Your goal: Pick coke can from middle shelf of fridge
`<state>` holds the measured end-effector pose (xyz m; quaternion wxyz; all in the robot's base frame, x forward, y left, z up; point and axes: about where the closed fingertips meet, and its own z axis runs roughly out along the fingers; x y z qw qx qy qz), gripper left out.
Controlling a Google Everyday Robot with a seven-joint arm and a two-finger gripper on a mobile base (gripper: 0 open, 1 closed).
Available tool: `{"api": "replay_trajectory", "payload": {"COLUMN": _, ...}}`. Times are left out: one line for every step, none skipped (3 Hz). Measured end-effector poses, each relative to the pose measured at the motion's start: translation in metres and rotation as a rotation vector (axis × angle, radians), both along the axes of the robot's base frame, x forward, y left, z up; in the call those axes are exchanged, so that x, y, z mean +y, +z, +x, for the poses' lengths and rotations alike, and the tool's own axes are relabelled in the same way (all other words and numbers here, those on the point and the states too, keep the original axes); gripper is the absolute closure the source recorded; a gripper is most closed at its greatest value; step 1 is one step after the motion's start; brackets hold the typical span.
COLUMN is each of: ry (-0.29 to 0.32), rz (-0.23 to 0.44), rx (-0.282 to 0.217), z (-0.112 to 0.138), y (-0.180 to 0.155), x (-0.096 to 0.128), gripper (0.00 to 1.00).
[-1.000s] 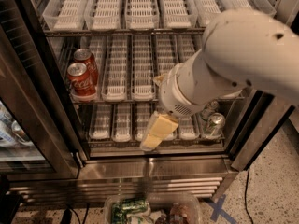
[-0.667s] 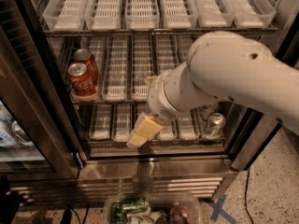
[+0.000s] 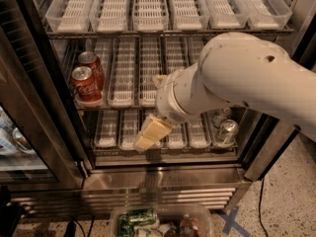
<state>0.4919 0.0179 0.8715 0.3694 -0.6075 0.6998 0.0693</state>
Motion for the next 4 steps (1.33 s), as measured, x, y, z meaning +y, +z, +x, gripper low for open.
{"api": "replay_trajectory", "payload": {"ry": -0.018, "rz": 0.019, "rx": -0.018, "z": -0.001, "y": 0.0, "x": 0.005, "gripper": 0.0}}
{"api": "replay_trajectory", "payload": {"ry": -0.081, "rz": 0.088, "rx": -0.027, "z": -0.008, "y": -0.014, "x": 0.019, "gripper": 0.0}}
{"api": "replay_trajectory", "payload": {"ry": -0.174, "rz": 0.152, "rx": -0.072, "z": -0.005, "y": -0.022, "x": 0.029, "gripper": 0.0}}
{"api": "replay_trajectory", "payload": {"ry": -0.263, "rz": 0.235, "rx": -0.148, "z": 0.008, "y": -0.011, "x": 0.031, "gripper": 0.0}}
